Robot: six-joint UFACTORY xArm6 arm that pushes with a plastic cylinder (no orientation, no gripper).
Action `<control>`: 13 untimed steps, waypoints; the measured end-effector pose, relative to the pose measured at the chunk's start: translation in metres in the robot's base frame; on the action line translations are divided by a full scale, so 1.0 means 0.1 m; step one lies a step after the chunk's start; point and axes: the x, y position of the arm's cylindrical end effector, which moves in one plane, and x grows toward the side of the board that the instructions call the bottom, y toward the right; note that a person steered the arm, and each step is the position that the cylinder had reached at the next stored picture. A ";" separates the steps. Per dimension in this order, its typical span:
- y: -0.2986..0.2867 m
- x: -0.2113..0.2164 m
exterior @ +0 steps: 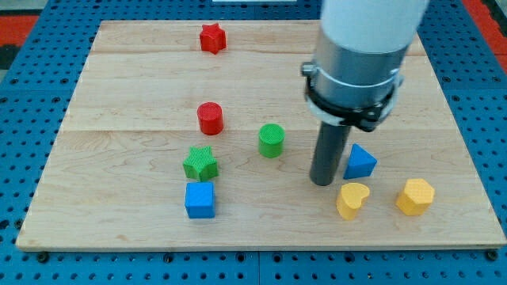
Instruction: Adjust the yellow heart to the bottom left of the blue triangle
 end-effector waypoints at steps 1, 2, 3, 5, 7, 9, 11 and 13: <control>-0.04 0.56; 0.02 0.88; 0.59 0.79; 0.53 0.55; 0.55 0.42; 0.61 0.31; 0.71 0.01; 0.40 0.06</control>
